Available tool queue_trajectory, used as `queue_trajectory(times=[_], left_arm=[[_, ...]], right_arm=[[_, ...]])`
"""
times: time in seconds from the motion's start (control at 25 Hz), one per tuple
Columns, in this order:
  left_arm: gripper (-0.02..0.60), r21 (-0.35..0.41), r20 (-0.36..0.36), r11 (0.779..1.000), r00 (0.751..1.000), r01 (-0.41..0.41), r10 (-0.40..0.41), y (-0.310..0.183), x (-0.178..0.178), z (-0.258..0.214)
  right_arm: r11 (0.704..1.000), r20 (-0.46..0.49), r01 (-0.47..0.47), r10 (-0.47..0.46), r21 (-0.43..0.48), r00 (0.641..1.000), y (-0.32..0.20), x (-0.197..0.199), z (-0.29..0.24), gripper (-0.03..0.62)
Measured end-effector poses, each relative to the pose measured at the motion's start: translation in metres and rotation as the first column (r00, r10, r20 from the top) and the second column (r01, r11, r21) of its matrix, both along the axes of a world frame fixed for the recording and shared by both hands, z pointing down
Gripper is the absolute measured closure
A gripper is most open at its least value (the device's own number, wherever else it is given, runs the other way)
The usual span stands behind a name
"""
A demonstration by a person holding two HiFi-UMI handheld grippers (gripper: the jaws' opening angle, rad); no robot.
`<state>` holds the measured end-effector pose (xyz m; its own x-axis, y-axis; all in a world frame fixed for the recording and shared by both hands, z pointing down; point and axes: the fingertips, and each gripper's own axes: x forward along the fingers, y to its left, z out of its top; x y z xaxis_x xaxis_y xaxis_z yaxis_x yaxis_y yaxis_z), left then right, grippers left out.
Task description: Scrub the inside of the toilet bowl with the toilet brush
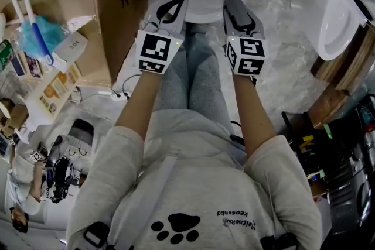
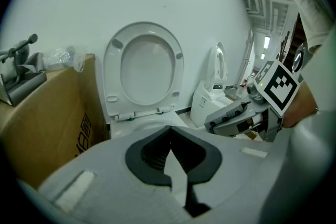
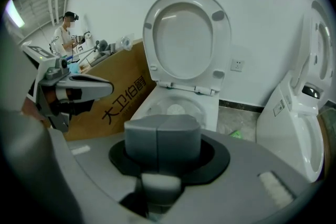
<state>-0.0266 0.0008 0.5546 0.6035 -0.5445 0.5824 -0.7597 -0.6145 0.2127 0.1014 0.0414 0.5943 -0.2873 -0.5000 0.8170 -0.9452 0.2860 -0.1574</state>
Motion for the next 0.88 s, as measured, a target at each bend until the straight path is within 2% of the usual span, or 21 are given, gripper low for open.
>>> queue_trajectory(times=[0.48,0.88], left_arm=[[0.583,-0.112,0.014,0.994,1.0,0.008,-0.006,0.02,-0.013,0.047],[0.583,-0.148,0.008,0.989,1.0,-0.007,0.009,0.03,-0.014,0.06]], right_arm=[[0.993,-0.022,0.008,-0.011,-0.12,1.0,0.019,-0.005,0.046,0.447],[0.98,-0.035,0.028,-0.035,-0.195,0.999,0.045,-0.013,0.069,0.447]])
